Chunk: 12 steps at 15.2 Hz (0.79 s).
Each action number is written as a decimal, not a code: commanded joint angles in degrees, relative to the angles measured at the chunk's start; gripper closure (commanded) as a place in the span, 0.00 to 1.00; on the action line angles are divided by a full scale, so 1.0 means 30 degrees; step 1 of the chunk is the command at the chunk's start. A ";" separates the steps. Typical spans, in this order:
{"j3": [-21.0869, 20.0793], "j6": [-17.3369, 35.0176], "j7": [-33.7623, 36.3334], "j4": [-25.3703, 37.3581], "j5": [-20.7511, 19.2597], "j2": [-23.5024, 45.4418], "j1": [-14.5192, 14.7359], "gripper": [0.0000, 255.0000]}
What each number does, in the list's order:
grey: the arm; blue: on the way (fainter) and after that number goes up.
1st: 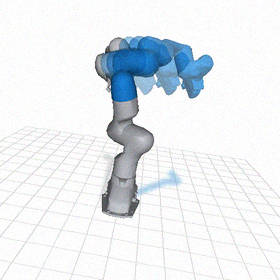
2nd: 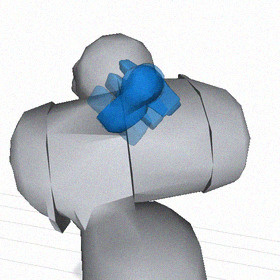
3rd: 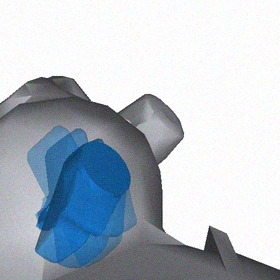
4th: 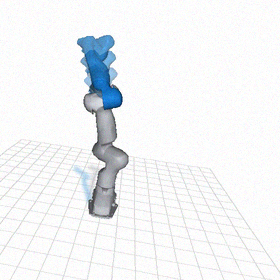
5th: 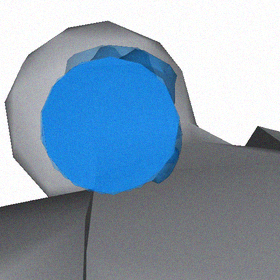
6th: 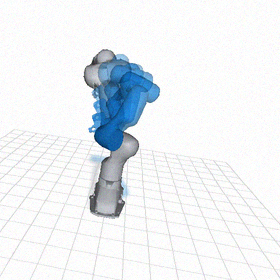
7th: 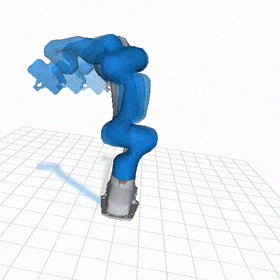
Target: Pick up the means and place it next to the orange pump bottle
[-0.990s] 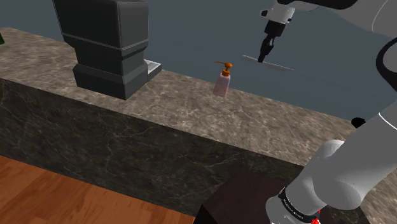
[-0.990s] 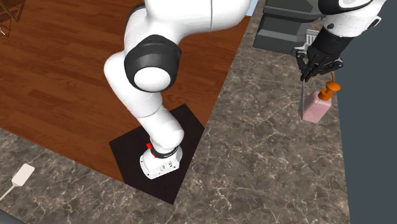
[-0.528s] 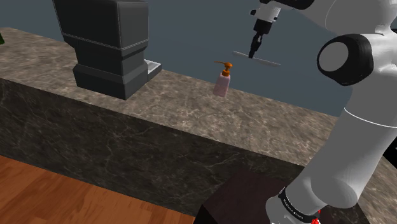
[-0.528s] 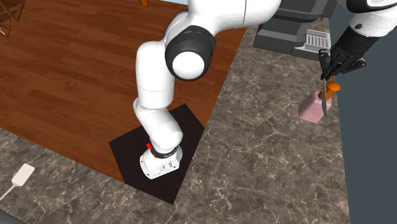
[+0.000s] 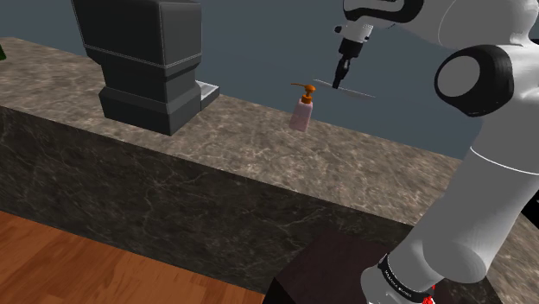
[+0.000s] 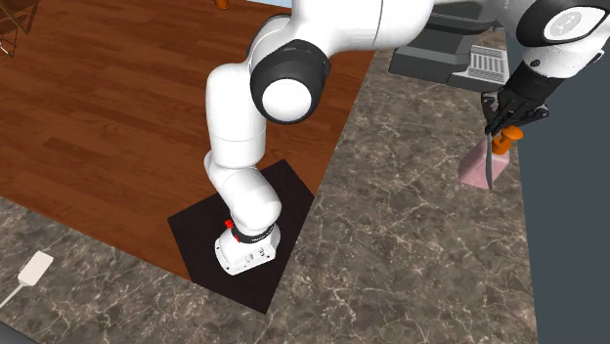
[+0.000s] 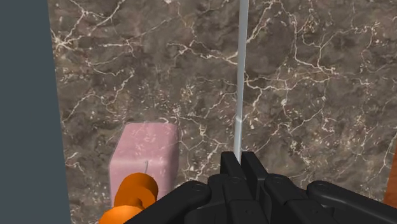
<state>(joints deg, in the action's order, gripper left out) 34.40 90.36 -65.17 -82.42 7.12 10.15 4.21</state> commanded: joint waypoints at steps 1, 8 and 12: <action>-0.0016 0.0576 0.0029 -0.0736 -0.0116 -0.0208 0.0094 1.00; -0.0084 0.2489 0.0074 -0.2919 -0.0287 -0.0535 0.0296 1.00; -0.0115 0.3533 0.0056 -0.4013 -0.0305 -0.0593 0.0360 1.00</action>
<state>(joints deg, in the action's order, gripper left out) 34.10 100.05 -65.03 -93.59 6.18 8.35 5.22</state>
